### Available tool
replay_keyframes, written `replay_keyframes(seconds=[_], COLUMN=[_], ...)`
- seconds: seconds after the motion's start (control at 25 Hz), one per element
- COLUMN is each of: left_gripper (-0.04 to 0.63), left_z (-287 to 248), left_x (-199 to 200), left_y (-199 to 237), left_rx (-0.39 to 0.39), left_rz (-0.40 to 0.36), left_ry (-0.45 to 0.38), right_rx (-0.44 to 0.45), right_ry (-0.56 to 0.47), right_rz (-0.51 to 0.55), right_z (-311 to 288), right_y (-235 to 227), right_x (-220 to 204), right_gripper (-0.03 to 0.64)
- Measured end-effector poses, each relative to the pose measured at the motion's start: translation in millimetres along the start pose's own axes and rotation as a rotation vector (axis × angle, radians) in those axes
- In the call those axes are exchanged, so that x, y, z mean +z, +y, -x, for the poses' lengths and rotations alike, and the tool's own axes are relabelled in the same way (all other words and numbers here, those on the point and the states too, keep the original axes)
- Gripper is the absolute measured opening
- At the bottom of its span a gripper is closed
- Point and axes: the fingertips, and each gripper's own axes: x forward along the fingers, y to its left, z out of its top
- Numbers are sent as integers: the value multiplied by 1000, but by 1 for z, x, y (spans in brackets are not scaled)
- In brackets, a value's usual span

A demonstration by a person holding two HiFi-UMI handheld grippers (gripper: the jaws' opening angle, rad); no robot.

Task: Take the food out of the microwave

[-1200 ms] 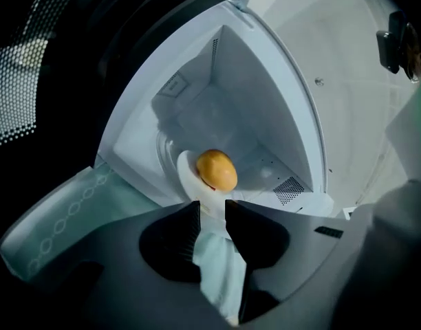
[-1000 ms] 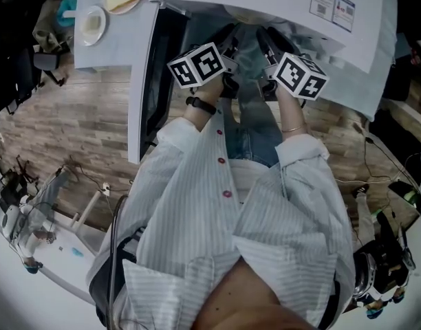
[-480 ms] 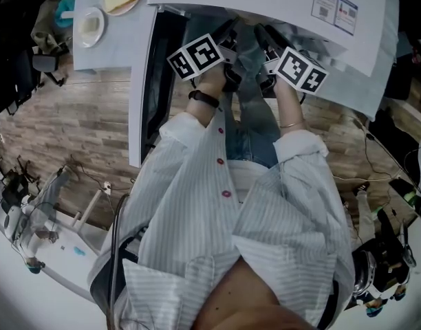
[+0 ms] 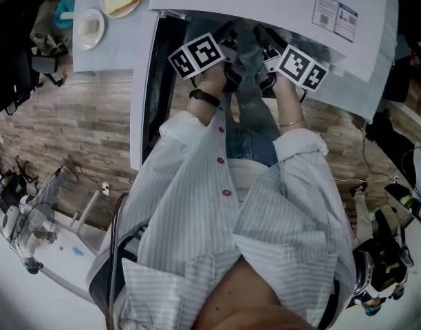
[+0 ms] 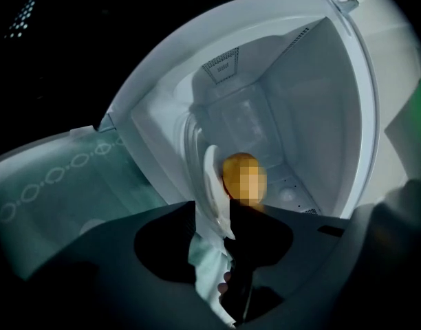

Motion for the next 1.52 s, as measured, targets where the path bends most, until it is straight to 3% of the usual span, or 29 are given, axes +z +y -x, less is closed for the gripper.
replay_keyframes(seconds=[0.52,0.84,1.52], left_gripper=[137,117,60], left_z=[-1,1,9], left_x=[0,-1,-19], left_y=[5,9,7], left_rx=[57,55,7], left_rz=[2,45,104], left_ry=[4,13,8], right_rx=[35,85,117], right_ry=[30,41,45], right_rz=[-78,-184,-210], right_z=[-6,-5,6], right_y=[3,6,5], right_x=[-4,-10,-23], right_gripper=[110,73,64])
